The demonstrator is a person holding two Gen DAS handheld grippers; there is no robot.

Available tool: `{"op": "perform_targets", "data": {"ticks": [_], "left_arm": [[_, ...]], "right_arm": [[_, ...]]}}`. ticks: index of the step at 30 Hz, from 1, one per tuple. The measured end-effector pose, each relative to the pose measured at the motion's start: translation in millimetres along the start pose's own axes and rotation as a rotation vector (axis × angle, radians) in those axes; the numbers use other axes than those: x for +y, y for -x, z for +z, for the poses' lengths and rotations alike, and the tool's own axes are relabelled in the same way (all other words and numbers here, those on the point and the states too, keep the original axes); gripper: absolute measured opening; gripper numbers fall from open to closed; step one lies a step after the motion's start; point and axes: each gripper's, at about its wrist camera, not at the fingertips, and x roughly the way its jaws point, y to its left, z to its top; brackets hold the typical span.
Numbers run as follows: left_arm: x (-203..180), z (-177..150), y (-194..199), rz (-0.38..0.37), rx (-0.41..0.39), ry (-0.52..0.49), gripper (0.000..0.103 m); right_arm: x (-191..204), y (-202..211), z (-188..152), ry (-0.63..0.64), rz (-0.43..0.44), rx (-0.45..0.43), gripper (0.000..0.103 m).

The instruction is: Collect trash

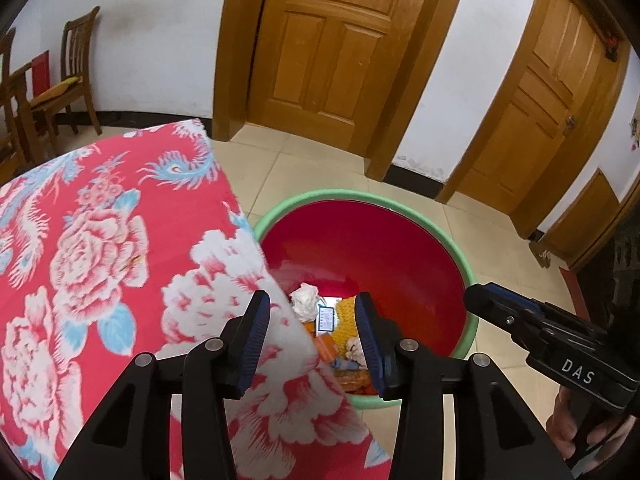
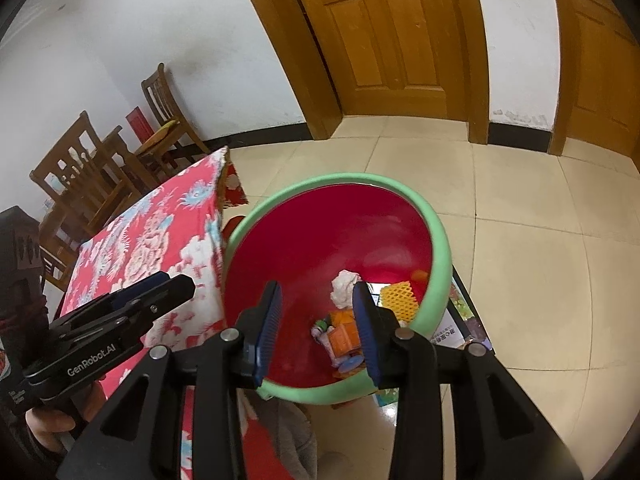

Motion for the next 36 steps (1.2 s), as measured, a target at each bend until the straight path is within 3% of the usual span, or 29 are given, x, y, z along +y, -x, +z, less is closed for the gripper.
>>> {"op": "perform_targets", "data": {"ticks": [5,8,15,21,24,36], "left_arm": [[9.8,-4.9,21.4,0.023,-0.026,0.019,0.046],[18.1,-8.7,36.8,0.068,-0.048,0.028,0.051],[38.8,-20.1,75.1,0.123,-0.096,0.065,0.052],[57.0,-32.6,102.6,0.170,-0.116,0.095,0.052],[64.6,-39.7,113.7,0.189,-0.126,0.112,0.060],[91.7,-62.3,142.8,0.281,-0.148,0.186,0.063]], "right_arm": [[18.7,12.2,-4.7,0.027,0.022,-0.016,0.044],[33.8,18.8,-7.9,0.049,0.037,-0.024,0.045],[71.6,28.1,-18.0,0.108,0.067,-0.037,0.046],[96.6,31.7,-26.0,0.133,0.090,-0.046,0.053],[110.2,34.4,-31.8,0.158,0.097,-0.049,0.054],[145.6,45.2,-46.5,0.206,0.124,-0.055,0.061]]}}
